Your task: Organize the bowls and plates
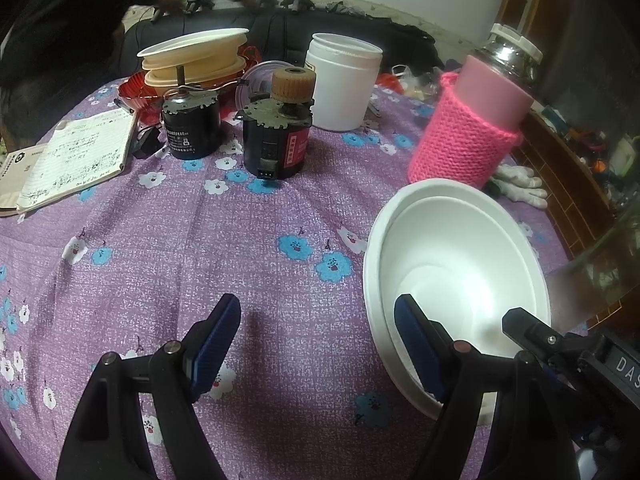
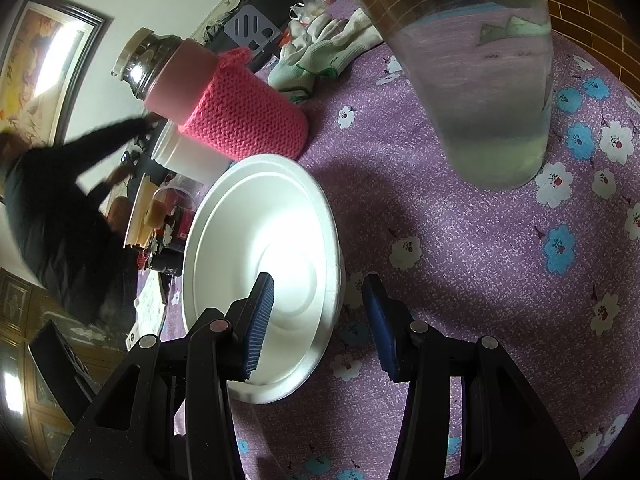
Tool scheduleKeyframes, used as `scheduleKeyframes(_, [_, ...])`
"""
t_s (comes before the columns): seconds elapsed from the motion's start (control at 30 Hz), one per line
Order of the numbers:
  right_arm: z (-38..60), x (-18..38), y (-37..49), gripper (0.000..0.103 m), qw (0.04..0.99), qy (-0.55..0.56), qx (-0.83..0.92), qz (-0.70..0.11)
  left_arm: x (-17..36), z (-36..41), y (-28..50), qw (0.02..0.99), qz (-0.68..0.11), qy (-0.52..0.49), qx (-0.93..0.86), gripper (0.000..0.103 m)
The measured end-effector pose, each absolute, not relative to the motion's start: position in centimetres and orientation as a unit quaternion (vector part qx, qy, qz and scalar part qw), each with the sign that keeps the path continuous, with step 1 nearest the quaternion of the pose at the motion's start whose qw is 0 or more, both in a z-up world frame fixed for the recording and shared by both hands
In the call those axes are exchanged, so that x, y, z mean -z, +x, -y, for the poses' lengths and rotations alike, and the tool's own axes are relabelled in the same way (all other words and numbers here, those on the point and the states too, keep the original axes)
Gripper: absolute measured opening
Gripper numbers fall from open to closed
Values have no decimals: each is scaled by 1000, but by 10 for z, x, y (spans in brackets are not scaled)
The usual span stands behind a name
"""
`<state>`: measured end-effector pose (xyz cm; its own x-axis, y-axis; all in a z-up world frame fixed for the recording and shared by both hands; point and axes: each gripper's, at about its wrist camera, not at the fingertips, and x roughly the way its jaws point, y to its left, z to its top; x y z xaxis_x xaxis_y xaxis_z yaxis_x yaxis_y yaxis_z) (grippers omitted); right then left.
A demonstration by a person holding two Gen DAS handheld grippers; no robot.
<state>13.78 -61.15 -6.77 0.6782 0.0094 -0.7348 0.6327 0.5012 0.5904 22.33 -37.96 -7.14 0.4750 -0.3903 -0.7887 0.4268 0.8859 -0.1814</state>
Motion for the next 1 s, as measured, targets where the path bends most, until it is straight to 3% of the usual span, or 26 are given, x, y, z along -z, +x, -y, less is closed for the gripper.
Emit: scheduleKeyframes(1.0, [610, 73, 140, 46, 788, 464, 196, -354, 85, 386, 228, 845, -478, 21, 239, 80])
